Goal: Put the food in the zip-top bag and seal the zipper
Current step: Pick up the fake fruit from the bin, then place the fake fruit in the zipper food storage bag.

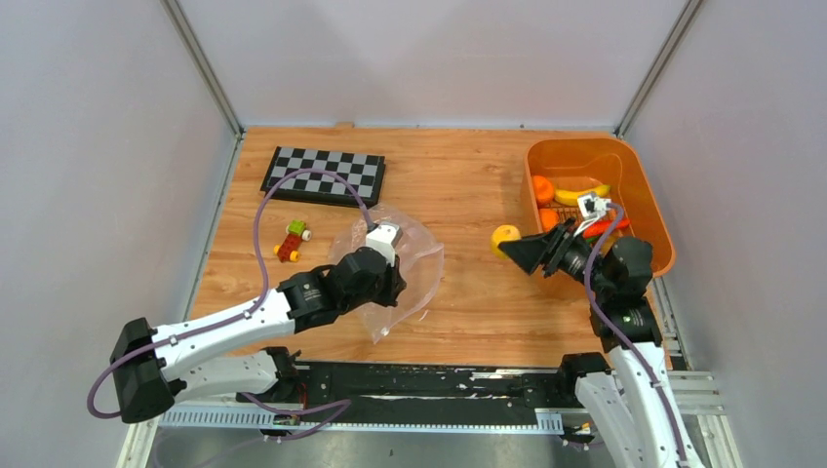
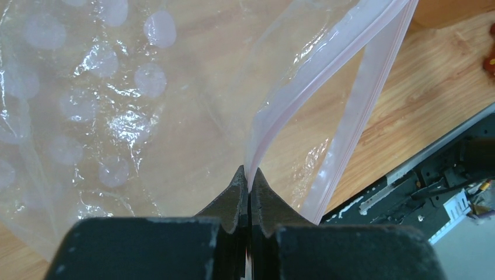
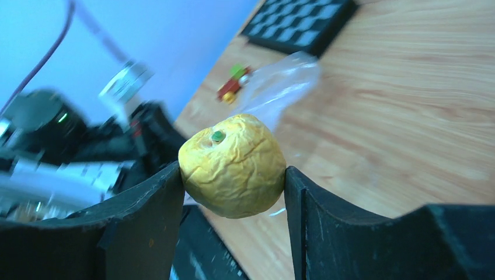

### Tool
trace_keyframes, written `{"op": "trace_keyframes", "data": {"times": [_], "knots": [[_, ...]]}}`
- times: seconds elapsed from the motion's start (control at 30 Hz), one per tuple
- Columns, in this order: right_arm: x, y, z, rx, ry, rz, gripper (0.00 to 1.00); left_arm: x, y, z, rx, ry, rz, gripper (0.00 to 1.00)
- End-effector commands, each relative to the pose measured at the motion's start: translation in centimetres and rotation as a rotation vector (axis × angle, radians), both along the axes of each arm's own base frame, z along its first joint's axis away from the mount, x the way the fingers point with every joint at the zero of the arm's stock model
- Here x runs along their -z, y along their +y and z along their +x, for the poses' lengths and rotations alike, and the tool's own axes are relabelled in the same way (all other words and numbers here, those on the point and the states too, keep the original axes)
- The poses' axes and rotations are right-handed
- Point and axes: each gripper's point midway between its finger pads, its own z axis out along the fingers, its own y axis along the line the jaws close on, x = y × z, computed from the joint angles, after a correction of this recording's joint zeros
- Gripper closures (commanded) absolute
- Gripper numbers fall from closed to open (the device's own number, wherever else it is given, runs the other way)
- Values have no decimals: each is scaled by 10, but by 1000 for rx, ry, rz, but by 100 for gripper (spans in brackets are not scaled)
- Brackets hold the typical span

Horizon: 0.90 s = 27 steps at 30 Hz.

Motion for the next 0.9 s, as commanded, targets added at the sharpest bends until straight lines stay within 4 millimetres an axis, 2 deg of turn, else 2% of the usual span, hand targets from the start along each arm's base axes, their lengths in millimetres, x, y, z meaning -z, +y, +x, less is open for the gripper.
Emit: {"op": "trace_keyframes", "data": {"times": [0.0, 0.17, 0.37, 0.43, 0.57, 0.67, 0.77, 0.87], "knots": [[-29, 35, -36, -226, -125, -35, 70, -20, -25, 4, 19, -3, -117, 100], [-31, 65, -57, -395, -144, -40, 72, -33, -40, 4, 31, 18, -180, 100], [-26, 104, -69, -491, -161, -103, 71, -54, -51, 6, 4, 46, -265, 100], [-21, 111, -60, -441, -159, -157, 72, -57, -55, 4, 12, 63, -287, 100], [-18, 128, -55, -405, -186, -200, 72, -58, -55, -1, 17, 86, -301, 100], [-11, 134, -47, -344, -191, -247, 72, -62, -53, -3, 18, 84, -324, 100], [-1, 122, -30, -217, -174, -335, 72, -70, -49, -7, 24, 76, -343, 100], [-3, 119, -26, -170, -202, -349, 68, -82, -43, -10, 28, 55, -371, 100]]}}
